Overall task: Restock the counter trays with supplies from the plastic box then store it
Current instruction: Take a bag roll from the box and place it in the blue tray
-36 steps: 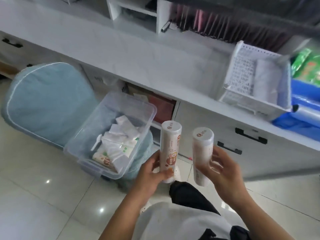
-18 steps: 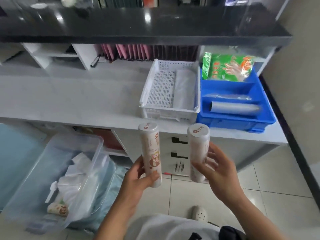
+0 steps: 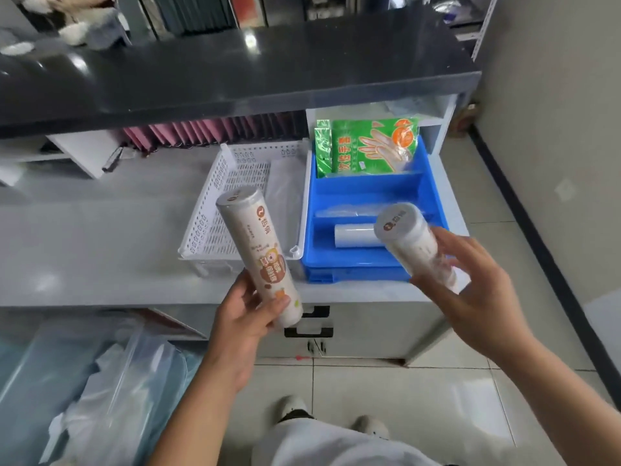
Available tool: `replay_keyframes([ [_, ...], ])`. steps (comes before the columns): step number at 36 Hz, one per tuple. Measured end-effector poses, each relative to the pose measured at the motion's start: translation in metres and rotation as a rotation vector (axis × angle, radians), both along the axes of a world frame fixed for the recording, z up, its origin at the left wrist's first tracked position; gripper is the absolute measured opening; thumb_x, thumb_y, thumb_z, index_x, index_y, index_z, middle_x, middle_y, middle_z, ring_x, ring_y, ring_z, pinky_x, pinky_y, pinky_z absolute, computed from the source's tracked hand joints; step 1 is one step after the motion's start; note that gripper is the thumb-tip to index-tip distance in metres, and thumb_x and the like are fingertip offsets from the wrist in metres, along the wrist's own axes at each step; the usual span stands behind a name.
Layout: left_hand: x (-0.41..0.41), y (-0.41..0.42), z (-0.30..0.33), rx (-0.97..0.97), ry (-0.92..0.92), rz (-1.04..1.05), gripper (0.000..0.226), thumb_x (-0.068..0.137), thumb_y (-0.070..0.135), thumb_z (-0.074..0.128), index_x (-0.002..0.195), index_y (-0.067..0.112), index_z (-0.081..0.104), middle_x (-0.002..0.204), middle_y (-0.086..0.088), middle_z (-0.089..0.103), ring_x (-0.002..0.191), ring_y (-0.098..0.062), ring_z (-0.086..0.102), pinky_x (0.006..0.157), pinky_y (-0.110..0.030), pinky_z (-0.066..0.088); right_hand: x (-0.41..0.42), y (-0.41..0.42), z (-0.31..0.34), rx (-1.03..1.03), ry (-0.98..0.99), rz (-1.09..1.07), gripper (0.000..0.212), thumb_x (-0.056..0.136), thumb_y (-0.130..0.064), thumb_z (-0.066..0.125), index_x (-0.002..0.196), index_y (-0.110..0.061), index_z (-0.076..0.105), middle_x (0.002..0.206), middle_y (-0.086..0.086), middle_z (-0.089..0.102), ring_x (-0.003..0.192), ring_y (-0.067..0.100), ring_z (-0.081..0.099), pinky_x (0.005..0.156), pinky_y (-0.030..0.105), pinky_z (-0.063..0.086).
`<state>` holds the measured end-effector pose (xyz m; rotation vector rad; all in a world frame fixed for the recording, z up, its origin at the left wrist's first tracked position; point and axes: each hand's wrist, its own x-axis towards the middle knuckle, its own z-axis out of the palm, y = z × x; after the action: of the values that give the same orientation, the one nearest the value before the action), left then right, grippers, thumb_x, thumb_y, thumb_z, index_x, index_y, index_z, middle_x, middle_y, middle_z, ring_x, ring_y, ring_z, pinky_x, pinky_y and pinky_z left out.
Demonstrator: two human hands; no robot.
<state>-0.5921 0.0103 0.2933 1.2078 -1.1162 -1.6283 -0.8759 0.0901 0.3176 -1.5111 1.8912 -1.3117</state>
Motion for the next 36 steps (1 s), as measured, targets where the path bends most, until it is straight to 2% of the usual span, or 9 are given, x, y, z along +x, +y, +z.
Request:
replay_keyframes([
  [3,-0.003,-0.023,0.004,-0.040,-0.006,-0.023,0.068,0.058,0.024,0.083,0.123,0.031,0.063,0.122,-0.002,0.069,0.115,-0.020,0.065,0.088,-0.041,0.054,-0.013,-0.030,0.006,0.072,0.244,0.019,0.061,0.077,-0.012,0.079,0.132,-0.025,0.058,0.115,-0.004,0.060,0.097,0.019,0.056,0.078,0.031,0.044],
  [7,-0.009,-0.056,0.006,-0.090,-0.016,-0.024,0.067,0.058,0.024,0.084,0.122,0.022,0.063,0.120,-0.004,0.070,0.115,-0.020,0.063,0.101,-0.042,0.047,-0.019,-0.072,0.004,0.210,0.568,0.134,0.064,0.077,-0.019,0.078,0.136,-0.028,0.054,0.119,-0.002,0.060,0.101,0.028,0.056,0.075,0.033,0.041],
  [13,-0.015,-0.104,0.007,-0.100,0.011,-0.068,0.062,0.064,0.010,0.084,0.121,0.022,0.062,0.119,-0.002,0.071,0.114,-0.019,0.065,0.105,-0.048,0.046,-0.021,-0.124,-0.003,0.643,0.712,0.350,0.060,0.085,-0.027,0.068,0.140,-0.037,0.045,0.124,-0.004,0.054,0.114,0.023,0.055,0.086,0.037,0.050],
  [16,-0.013,-0.124,0.005,-0.087,0.018,-0.084,0.057,0.062,0.019,0.083,0.115,0.027,0.065,0.116,0.000,0.072,0.110,-0.017,0.066,0.105,-0.049,0.046,-0.017,-0.142,-0.005,0.799,0.788,0.395,0.062,0.088,-0.029,0.064,0.144,-0.038,0.039,0.128,-0.003,0.054,0.116,0.022,0.055,0.091,0.035,0.048],
  [18,-0.010,-0.135,0.003,-0.068,0.024,-0.105,0.059,0.062,0.024,0.082,0.118,0.028,0.064,0.117,0.000,0.071,0.112,-0.018,0.066,0.105,-0.049,0.046,-0.013,-0.151,-0.008,0.878,0.813,0.423,0.063,0.090,-0.028,0.062,0.146,-0.038,0.036,0.130,-0.003,0.053,0.117,0.021,0.055,0.092,0.034,0.048],
  [24,-0.004,-0.167,-0.003,-0.051,0.041,-0.187,0.052,0.072,0.015,0.077,0.121,0.025,0.063,0.120,0.000,0.071,0.113,-0.018,0.066,0.104,-0.047,0.047,-0.009,-0.164,-0.016,1.041,0.804,0.507,0.052,0.093,-0.022,0.055,0.142,-0.035,0.043,0.133,-0.005,0.055,0.116,0.021,0.056,0.097,0.035,0.047],
  [30,-0.003,-0.192,-0.012,-0.026,0.058,-0.265,0.056,0.072,0.012,0.079,0.124,0.024,0.061,0.119,0.001,0.071,0.113,-0.016,0.066,0.103,-0.042,0.046,-0.006,-0.167,-0.029,1.107,0.717,0.375,0.041,0.097,-0.015,0.042,0.130,-0.036,0.057,0.124,-0.004,0.062,0.107,0.020,0.061,0.095,0.035,0.050],
  [34,-0.004,-0.206,-0.015,-0.022,0.061,-0.320,0.058,0.072,0.008,0.080,0.125,0.023,0.061,0.118,0.000,0.071,0.110,-0.016,0.067,0.098,-0.039,0.049,0.006,-0.160,-0.039,1.114,0.631,0.251,0.031,0.100,-0.026,0.042,0.117,-0.018,0.066,0.115,0.005,0.067,0.105,0.026,0.063,0.093,0.040,0.051],
  [36,-0.004,-0.213,-0.016,-0.019,0.059,-0.343,0.057,0.071,0.011,0.078,0.125,0.023,0.061,0.118,0.000,0.071,0.110,-0.017,0.067,0.095,-0.037,0.049,0.010,-0.155,-0.041,1.086,0.621,0.214,0.031,0.100,-0.028,0.042,0.117,-0.017,0.066,0.114,0.005,0.068,0.104,0.026,0.063,0.092,0.041,0.051],
])
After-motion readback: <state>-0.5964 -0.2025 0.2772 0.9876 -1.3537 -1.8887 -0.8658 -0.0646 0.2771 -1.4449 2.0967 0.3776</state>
